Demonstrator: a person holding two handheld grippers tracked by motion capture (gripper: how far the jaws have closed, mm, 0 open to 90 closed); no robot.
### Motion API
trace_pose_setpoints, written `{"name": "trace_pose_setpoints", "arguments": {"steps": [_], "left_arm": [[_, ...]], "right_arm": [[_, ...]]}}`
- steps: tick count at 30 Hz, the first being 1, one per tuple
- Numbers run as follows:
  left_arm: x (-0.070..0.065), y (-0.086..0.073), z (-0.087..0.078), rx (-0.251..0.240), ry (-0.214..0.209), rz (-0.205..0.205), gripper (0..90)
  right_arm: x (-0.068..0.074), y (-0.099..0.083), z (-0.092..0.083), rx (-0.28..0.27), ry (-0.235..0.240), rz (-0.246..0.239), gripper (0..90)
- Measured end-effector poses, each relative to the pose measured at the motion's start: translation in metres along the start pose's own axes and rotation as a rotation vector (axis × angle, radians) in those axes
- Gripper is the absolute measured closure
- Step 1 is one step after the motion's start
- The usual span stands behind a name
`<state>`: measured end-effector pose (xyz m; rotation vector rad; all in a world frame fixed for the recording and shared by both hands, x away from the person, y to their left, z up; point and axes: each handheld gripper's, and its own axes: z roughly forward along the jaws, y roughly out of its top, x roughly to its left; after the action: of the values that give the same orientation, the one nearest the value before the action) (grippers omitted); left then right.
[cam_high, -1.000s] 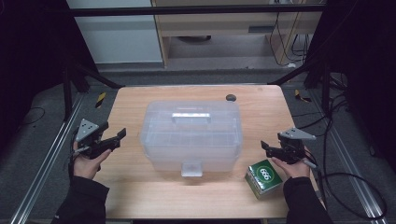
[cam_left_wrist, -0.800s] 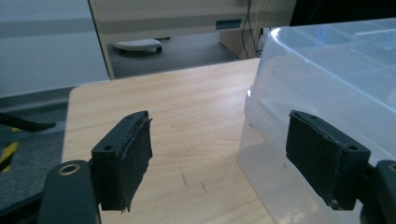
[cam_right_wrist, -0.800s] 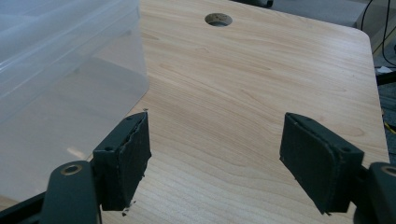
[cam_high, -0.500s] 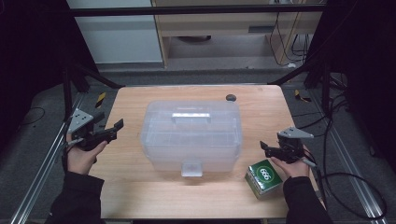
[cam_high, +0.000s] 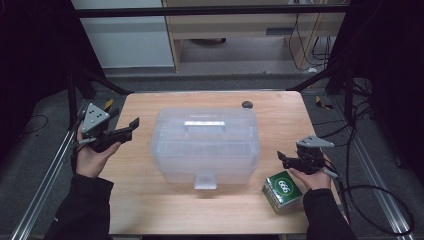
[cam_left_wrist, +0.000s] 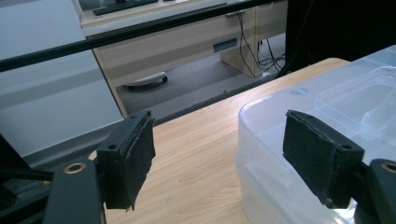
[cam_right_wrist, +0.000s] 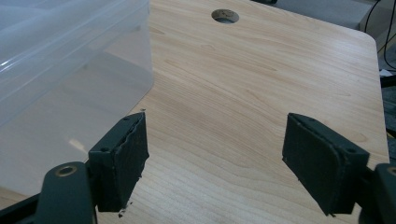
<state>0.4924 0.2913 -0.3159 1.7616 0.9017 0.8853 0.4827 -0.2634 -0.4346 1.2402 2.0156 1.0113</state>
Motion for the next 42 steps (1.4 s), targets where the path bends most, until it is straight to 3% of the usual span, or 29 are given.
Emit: {"name": "trace_pose_setpoints", "arguments": {"steps": [10,22,27,29,42], "left_arm": [[-0.011,0.022,0.000,0.041,-0.064,0.111,28.0],[-0.027,0.035,0.002,0.095,-0.165,0.236,28.9],[-0.035,0.039,0.004,0.097,-0.203,0.265,29.4],[-0.040,0.043,0.006,0.111,-0.219,0.300,29.5],[-0.063,0.057,0.015,0.169,-0.239,0.422,32.5]], "right_arm": [[0.000,0.000,-0.001,0.007,-0.002,-0.011,22.8],[0.000,0.001,0.000,0.019,-0.003,-0.024,22.2],[0.000,0.001,0.000,0.026,-0.001,-0.019,21.9],[0.001,0.001,0.000,0.027,0.002,-0.021,21.9],[0.001,0.000,0.000,0.048,0.007,-0.012,24.5]]}}
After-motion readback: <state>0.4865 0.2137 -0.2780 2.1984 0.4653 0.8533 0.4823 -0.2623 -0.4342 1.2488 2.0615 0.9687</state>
